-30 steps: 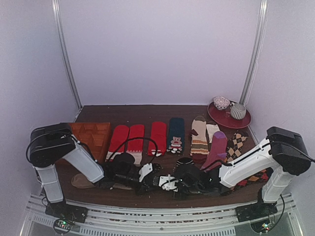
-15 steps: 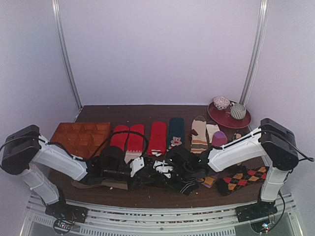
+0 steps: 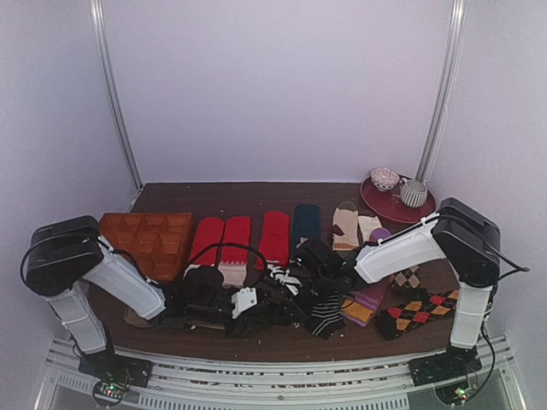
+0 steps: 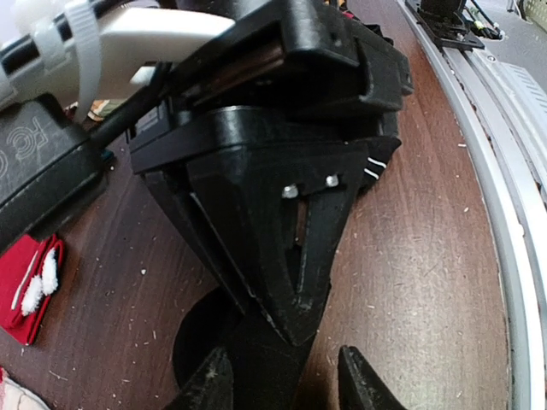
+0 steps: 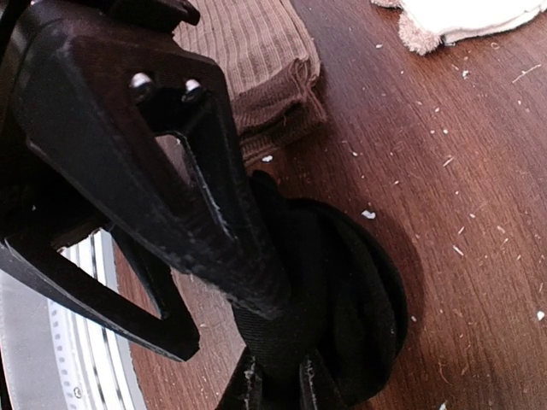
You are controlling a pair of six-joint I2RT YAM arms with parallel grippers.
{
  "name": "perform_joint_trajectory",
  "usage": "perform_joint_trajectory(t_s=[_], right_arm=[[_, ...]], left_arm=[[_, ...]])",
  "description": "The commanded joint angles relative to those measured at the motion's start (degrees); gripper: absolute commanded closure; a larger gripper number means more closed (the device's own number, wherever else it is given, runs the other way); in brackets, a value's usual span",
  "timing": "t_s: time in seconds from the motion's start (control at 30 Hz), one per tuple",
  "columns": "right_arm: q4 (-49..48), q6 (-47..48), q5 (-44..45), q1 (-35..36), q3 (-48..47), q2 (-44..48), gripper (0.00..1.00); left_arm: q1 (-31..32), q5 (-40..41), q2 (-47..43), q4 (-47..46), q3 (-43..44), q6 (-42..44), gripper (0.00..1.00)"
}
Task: Roll the socks
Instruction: Roll the sock at the center of the board.
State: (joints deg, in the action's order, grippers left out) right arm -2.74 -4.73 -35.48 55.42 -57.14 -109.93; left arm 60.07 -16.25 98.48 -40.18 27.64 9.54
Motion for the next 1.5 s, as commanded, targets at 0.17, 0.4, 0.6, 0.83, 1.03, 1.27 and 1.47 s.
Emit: perform_joint_trajectory(t_s=[0.17,0.4,0.6,0.83,1.03,1.27,1.47], right_arm=[[17.9,0.9,-1.3,0.5,4.6,-5.9,0.91],[18.7,1.8,-1.6,0.1,5.3,-6.1,0.91],[18.0,1.8,-0.5,0.0,5.7,-4.6,0.83],[3.2,-0.3,9.5,0.2,10.1,8.0,0.62],[-11.0,6.6,24.8,4.6,18.1,21.9,0.54],[-14.7,12.8,32.6,9.6,20.7,23.6,0.49],[-13.3,12.6,34.0,9.6,18.3,18.6,0.40]], left_arm=[[0.4,4.3,2.5,-3.1,0.0,2.1,0.58],[0.4,4.7,6.6,-1.1,1.6,0.8,0.82],[0.5,3.5,8.4,2.2,3.2,-0.8,1.00],[0.5,3.4,10.1,12.3,6.0,-9.0,1.00],[0.4,1.7,12.2,17.4,6.8,-14.2,1.00],[0.2,-1.5,16.7,19.1,7.7,-16.5,1.00],[0.1,-2.2,16.6,19.6,7.1,-16.5,1.00]])
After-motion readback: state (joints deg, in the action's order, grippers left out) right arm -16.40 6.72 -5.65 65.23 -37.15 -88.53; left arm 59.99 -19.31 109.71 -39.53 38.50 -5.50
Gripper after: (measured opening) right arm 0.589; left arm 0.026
